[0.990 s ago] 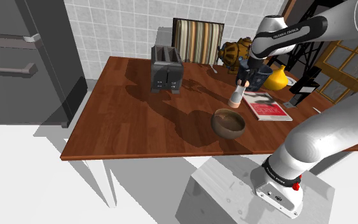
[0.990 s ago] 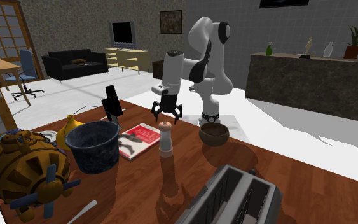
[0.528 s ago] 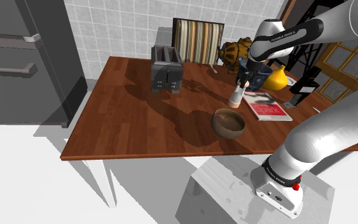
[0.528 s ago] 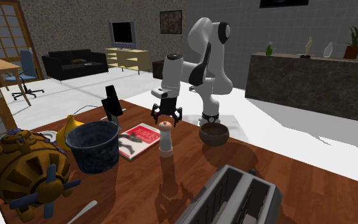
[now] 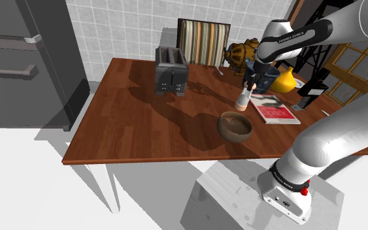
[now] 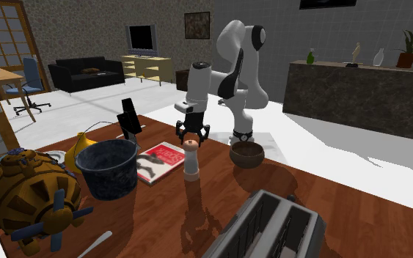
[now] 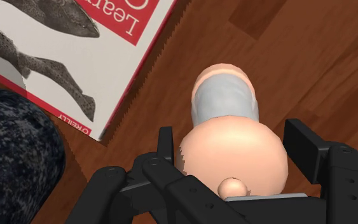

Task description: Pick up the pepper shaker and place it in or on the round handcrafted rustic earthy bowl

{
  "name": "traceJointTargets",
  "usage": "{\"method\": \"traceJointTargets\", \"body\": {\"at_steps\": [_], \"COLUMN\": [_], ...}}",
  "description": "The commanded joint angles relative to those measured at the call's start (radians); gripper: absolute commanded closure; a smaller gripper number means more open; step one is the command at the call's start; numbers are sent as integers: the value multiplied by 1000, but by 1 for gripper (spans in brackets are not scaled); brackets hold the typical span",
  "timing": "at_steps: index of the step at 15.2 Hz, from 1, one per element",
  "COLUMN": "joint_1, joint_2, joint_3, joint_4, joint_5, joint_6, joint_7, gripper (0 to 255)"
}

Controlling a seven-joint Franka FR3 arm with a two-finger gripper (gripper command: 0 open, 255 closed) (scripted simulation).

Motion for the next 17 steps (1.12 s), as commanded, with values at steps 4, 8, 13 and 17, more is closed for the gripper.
{"method": "traceJointTargets", "body": {"at_steps": [4,8,13,17], "joint_1": [0,1,2,3], "joint_2": [0,-22,-54,-75], "joint_3": [0,6,17,25], "joint_4": [-1,23,65,102], "joint_5": [0,1,4,8], "joint_6": [0,-45,-118,-175], "joint_7": [0,-3,-8,-13], "gripper": [255,255,255,255]}}
